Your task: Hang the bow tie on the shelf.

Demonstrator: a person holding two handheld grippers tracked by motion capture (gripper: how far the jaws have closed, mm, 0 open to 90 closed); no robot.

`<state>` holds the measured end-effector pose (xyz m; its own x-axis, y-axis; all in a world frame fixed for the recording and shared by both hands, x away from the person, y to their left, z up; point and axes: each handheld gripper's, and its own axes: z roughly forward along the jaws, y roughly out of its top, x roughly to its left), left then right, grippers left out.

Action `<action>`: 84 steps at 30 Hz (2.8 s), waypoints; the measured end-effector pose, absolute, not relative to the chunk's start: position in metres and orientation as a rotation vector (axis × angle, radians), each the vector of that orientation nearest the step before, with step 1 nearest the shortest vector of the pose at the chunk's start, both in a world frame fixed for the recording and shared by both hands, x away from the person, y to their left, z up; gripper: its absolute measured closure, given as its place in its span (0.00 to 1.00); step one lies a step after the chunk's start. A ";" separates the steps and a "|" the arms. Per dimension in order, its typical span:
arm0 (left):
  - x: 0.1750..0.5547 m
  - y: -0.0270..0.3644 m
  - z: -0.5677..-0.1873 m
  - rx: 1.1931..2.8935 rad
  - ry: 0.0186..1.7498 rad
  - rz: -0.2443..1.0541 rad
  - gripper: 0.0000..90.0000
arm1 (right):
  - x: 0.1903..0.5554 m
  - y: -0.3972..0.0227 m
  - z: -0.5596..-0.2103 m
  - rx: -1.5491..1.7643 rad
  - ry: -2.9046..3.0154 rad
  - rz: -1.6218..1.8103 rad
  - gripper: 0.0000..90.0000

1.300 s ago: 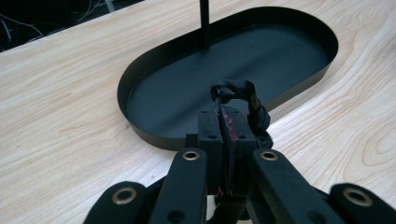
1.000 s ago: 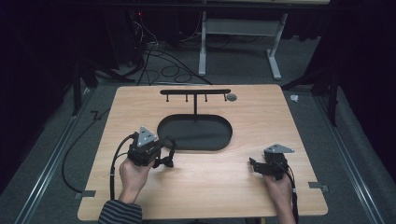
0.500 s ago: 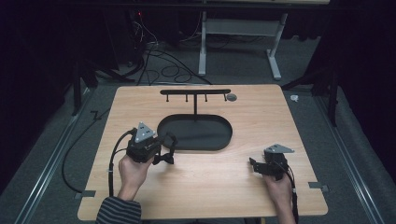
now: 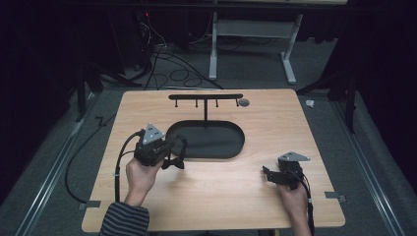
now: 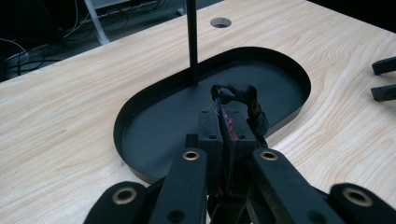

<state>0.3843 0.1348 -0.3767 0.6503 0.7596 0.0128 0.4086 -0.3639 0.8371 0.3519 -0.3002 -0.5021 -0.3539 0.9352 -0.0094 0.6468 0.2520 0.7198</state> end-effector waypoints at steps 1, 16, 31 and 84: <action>0.384 0.135 -0.377 1.997 0.911 0.509 0.97 | 0.352 -0.300 -0.502 1.438 2.091 0.880 0.32; 0.399 0.133 -0.363 1.955 0.909 0.489 0.97 | 0.352 -0.300 -0.502 1.438 2.090 0.881 0.32; 0.415 0.138 -0.354 1.941 0.926 0.469 0.97 | 0.352 -0.300 -0.502 1.435 2.092 0.880 0.32; 0.475 0.132 -0.337 1.892 1.033 0.544 0.97 | 0.352 -0.300 -0.502 1.432 2.094 0.884 0.32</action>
